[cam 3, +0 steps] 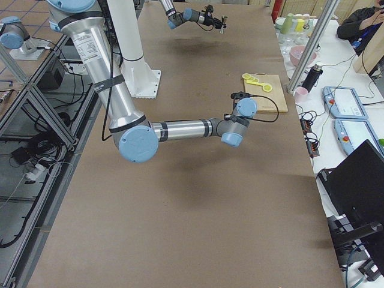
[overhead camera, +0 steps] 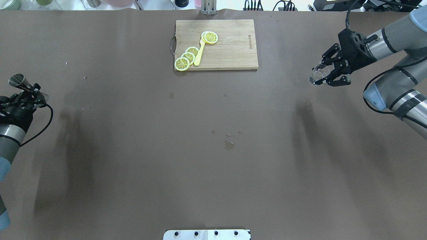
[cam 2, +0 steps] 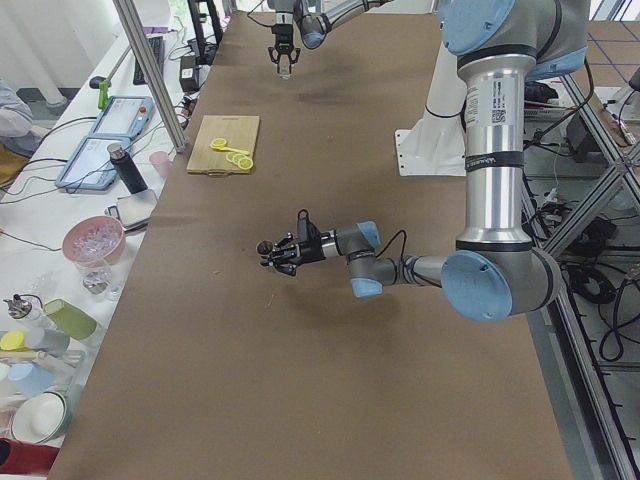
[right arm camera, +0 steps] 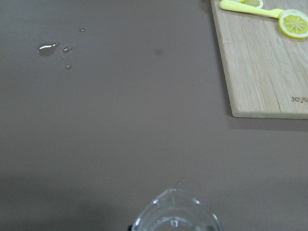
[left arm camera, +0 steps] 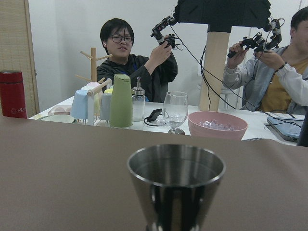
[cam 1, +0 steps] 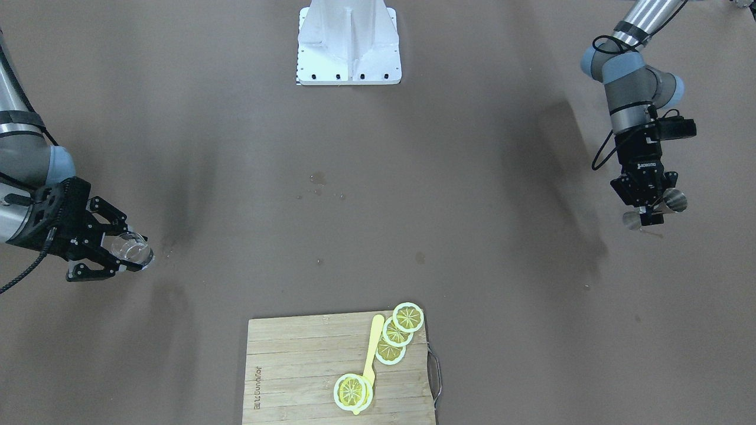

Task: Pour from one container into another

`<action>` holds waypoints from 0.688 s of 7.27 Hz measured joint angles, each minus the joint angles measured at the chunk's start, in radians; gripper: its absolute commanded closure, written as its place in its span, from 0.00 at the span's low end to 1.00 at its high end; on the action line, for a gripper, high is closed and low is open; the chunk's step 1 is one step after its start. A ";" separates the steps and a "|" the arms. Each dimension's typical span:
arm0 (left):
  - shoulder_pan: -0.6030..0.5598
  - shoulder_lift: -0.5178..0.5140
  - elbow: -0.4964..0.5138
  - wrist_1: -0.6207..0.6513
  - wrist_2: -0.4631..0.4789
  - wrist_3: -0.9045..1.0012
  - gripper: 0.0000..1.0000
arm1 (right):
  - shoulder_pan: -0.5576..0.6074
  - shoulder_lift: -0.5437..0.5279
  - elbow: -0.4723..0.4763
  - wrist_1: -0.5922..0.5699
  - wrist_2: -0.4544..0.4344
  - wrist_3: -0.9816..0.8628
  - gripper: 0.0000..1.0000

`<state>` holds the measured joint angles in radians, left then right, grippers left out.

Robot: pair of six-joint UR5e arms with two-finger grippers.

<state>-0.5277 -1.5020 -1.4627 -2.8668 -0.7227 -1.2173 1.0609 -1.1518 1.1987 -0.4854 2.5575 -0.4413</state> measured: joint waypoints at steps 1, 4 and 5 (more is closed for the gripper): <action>0.001 -0.013 0.000 0.032 0.000 -0.005 1.00 | -0.026 0.011 -0.020 0.036 -0.020 0.003 1.00; 0.002 -0.055 0.031 0.117 0.000 -0.115 1.00 | -0.076 0.020 -0.065 0.123 -0.071 0.004 1.00; 0.005 -0.071 0.044 0.127 0.001 -0.127 1.00 | -0.091 0.020 -0.076 0.146 -0.089 0.004 1.00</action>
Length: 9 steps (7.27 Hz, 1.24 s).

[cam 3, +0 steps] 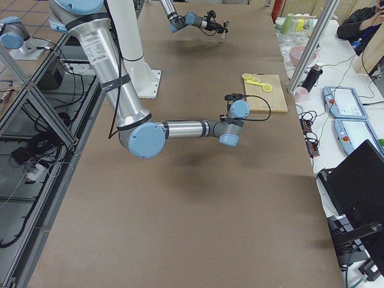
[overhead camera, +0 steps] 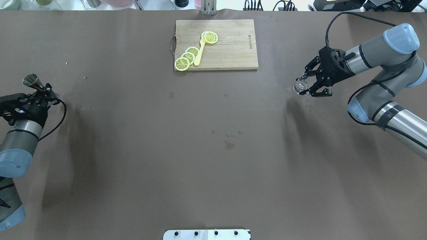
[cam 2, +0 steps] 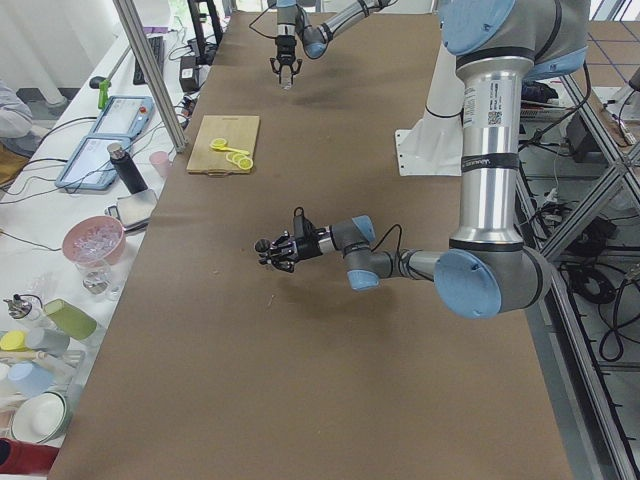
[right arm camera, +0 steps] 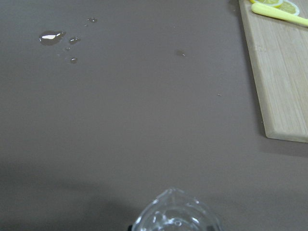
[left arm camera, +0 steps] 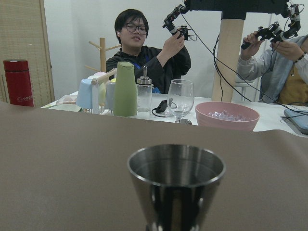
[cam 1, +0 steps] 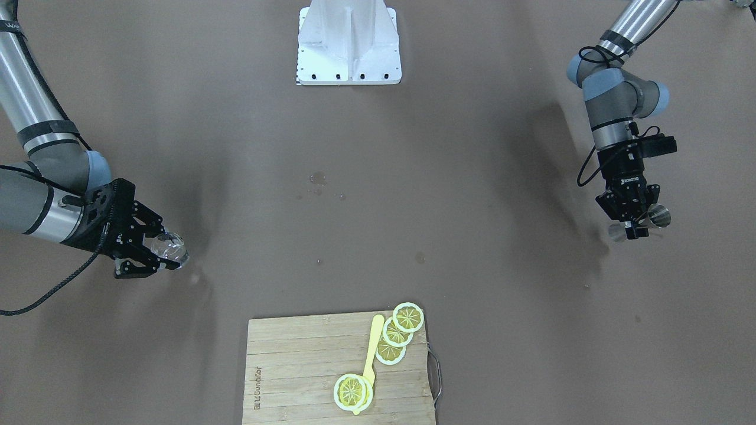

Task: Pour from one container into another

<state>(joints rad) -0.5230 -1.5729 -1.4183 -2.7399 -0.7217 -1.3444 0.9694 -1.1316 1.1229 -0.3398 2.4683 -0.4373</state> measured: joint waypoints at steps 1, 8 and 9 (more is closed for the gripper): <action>0.005 -0.010 0.008 0.007 0.000 -0.004 1.00 | -0.015 0.001 -0.018 0.034 -0.023 0.001 1.00; 0.038 -0.022 0.012 0.019 0.002 -0.008 0.64 | -0.031 0.008 -0.063 0.071 -0.062 0.041 1.00; 0.039 -0.023 0.013 0.019 0.001 -0.008 0.54 | -0.032 0.008 -0.065 0.071 -0.056 0.045 1.00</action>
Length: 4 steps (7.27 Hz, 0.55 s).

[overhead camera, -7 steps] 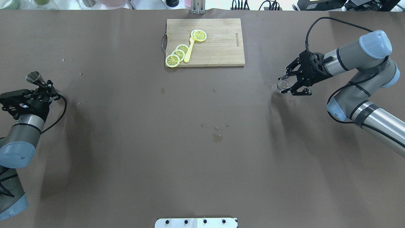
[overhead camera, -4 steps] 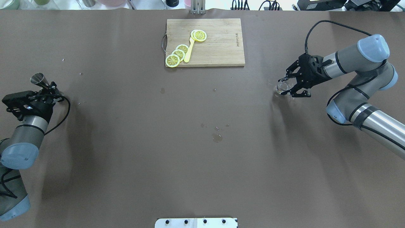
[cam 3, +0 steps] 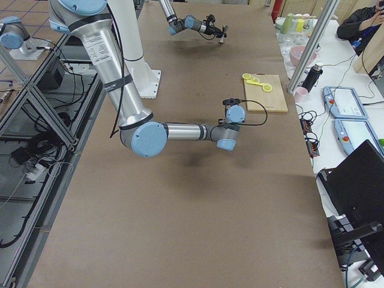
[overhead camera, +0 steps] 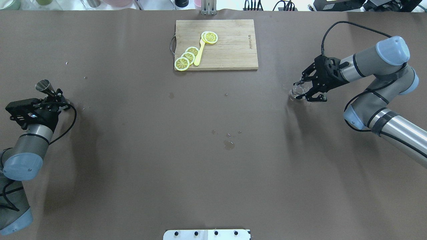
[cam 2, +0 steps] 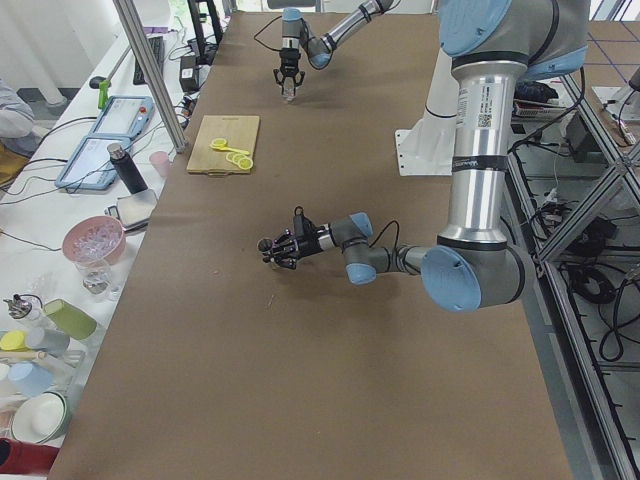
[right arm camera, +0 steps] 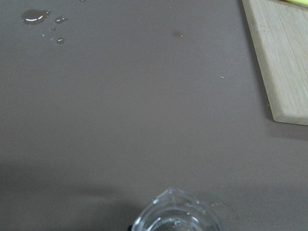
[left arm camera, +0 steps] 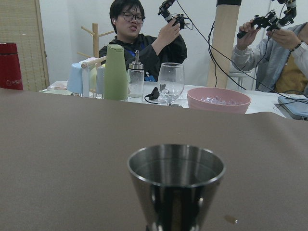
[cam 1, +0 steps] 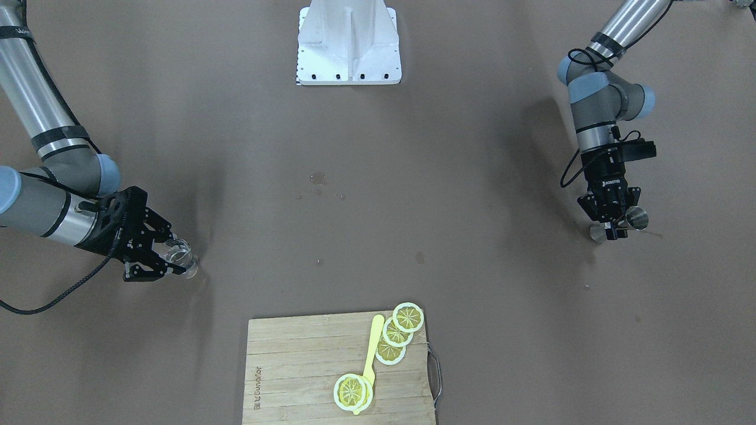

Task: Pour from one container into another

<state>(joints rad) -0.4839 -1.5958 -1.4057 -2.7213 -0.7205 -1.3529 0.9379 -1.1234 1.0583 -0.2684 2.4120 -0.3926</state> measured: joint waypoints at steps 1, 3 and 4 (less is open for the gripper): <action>0.000 -0.001 0.001 0.000 0.000 0.000 0.32 | -0.002 0.001 -0.001 0.000 0.007 0.002 1.00; 0.001 -0.003 0.001 0.000 0.000 -0.001 0.01 | -0.010 0.006 0.000 0.000 0.020 0.003 1.00; 0.001 -0.003 -0.003 0.000 0.000 -0.002 0.01 | -0.016 0.011 0.001 0.000 0.022 0.005 1.00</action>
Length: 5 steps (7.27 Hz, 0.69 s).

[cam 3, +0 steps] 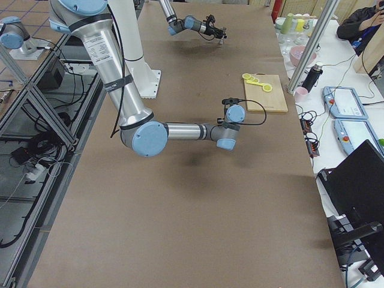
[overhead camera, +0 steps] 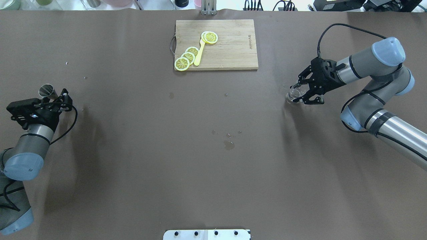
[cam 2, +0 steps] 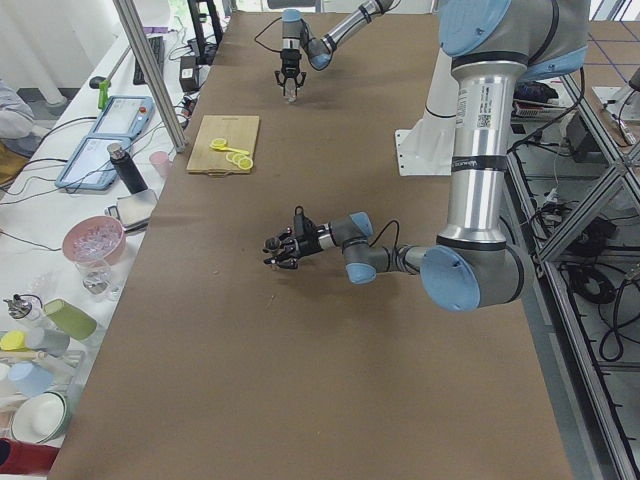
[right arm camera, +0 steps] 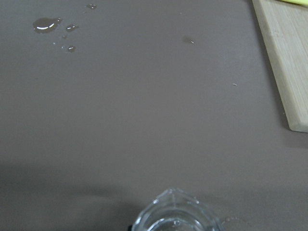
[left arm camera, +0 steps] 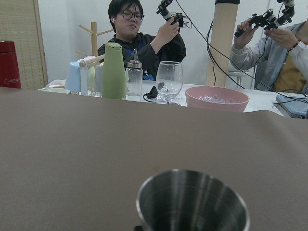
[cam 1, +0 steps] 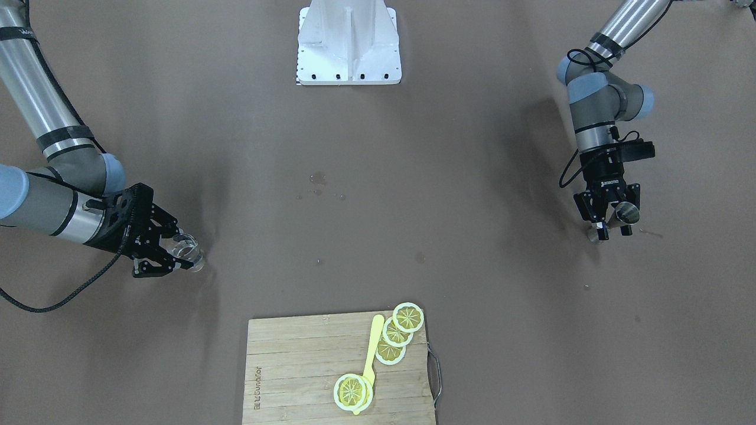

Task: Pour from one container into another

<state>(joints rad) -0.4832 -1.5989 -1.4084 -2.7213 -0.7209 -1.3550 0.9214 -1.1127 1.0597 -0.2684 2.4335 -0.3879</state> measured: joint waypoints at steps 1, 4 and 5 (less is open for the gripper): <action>0.001 0.003 -0.015 0.000 0.000 0.000 0.01 | -0.007 0.004 0.004 0.000 0.001 0.009 1.00; 0.010 0.053 -0.104 0.009 -0.003 0.000 0.01 | -0.025 0.008 0.016 0.000 0.000 0.040 1.00; 0.029 0.107 -0.155 0.032 -0.006 0.000 0.01 | -0.028 0.008 0.015 0.000 -0.001 0.042 1.00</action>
<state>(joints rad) -0.4540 -1.4914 -1.5631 -2.6891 -0.7269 -1.3546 0.8930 -1.1045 1.0752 -0.2684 2.4325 -0.3460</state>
